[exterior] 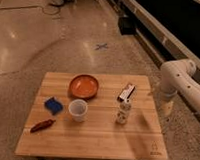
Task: Place the eraser on the white sponge
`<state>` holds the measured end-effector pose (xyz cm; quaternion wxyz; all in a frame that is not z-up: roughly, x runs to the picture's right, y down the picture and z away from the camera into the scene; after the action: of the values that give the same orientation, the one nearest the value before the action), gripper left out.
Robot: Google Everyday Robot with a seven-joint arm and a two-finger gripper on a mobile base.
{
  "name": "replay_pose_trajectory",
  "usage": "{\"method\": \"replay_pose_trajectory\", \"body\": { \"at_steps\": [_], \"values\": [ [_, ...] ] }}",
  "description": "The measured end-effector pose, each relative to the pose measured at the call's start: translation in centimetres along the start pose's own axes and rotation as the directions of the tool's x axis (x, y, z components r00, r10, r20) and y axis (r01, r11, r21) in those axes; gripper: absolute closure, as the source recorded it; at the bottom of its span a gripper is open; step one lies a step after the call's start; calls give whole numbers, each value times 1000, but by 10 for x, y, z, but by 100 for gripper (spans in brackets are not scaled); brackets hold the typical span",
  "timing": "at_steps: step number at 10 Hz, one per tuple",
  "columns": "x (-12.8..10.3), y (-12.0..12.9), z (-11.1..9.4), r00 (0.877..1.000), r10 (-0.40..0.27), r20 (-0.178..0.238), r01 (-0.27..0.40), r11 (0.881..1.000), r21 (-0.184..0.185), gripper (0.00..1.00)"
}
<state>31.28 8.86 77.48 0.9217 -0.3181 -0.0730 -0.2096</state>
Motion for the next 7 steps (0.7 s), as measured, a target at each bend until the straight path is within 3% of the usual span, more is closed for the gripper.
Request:
{"method": "replay_pose_trajectory", "body": {
  "at_steps": [3, 5, 7],
  "values": [
    [-20, -63, 26, 993, -111, 42, 108, 992, 68, 20],
    [-38, -102, 42, 975, -213, 58, 205, 972, 111, 20],
    [-50, -126, 54, 957, -285, 60, 275, 952, 136, 20]
  ]
}}
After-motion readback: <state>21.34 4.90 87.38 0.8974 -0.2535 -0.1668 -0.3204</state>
